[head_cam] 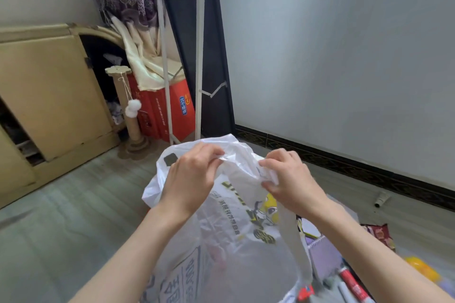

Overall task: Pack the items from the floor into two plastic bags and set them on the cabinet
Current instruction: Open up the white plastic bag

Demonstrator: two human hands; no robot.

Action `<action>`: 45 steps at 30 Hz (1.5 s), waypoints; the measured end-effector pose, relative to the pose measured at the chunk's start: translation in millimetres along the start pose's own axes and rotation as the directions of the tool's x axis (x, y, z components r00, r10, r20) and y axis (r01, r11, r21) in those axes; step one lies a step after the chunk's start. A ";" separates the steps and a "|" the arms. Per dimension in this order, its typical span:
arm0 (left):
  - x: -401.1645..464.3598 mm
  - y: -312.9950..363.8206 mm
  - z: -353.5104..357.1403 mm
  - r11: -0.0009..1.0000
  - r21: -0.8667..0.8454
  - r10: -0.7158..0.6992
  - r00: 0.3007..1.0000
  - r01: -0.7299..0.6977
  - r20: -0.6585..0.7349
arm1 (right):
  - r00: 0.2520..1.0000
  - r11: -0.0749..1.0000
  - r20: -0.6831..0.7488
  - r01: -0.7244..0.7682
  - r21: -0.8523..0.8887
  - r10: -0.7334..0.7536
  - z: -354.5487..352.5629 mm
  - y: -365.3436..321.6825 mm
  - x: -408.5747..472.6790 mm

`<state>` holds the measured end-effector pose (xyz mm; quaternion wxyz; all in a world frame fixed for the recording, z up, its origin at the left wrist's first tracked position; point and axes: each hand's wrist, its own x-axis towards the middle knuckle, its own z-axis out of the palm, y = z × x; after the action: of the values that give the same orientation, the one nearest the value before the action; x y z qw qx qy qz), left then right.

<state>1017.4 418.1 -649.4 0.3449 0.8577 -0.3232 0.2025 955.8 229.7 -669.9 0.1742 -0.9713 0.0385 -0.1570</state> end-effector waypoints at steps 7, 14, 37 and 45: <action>0.0 -38.4 -25.6 0.986 0.037 -0.157 0.986 0.160 -0.062 | 0.921 0.799 -0.062 -0.299 0.522 0.385 -19.3 35.3 7.3; -0.6 -42.9 -22.1 0.985 -0.066 -0.156 0.986 0.160 0.060 | 0.742 0.255 0.260 -0.502 0.827 0.617 -12.1 50.5 14.8; -5.2 3.1 -22.2 0.957 -0.227 -0.218 0.966 0.182 -0.142 | 0.906 0.930 -0.273 -0.251 0.266 0.323 14.2 31.1 -1.8; -22.0 12.8 12.9 0.946 0.304 0.101 0.994 -0.112 0.051 | 0.963 0.891 -0.215 -0.050 0.451 0.162 5.0 4.7 2.7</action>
<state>994.5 410.8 -664.8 0.1907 0.8855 -0.3395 0.2536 959.8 226.5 -675.2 0.3919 -0.8758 0.0766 -0.2712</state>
